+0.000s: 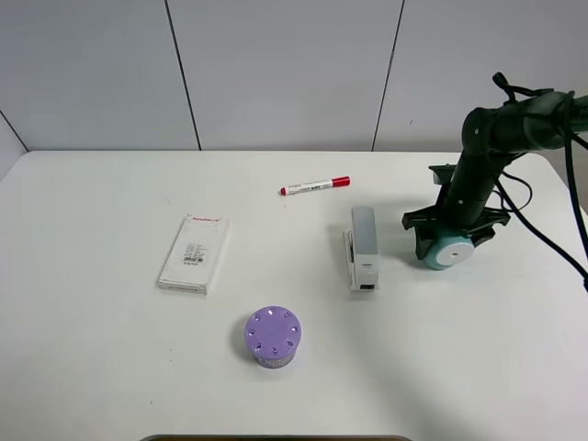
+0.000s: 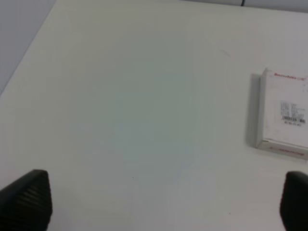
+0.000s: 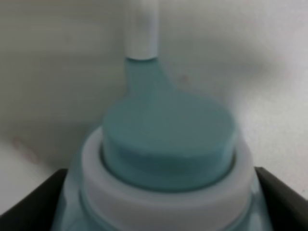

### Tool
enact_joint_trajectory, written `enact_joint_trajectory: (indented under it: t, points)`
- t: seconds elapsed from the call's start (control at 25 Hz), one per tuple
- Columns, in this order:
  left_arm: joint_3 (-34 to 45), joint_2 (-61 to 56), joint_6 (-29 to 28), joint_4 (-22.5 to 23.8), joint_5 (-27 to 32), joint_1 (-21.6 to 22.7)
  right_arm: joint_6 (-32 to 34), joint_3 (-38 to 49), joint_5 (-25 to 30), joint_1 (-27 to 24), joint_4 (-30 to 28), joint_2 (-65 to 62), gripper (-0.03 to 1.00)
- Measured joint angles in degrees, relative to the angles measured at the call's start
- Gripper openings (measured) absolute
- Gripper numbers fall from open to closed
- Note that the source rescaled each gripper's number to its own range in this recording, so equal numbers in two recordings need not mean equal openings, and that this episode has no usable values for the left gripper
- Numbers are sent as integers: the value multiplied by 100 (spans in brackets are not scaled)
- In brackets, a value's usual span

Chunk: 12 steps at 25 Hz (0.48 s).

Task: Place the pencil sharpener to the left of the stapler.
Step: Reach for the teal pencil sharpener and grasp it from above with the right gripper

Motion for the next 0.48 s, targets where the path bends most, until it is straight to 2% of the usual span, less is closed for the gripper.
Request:
enact_joint_trajectory:
  t: [0.48]
  points:
    - [0, 0, 0, 0, 0, 0, 0, -1, 13, 0, 0, 6, 1]
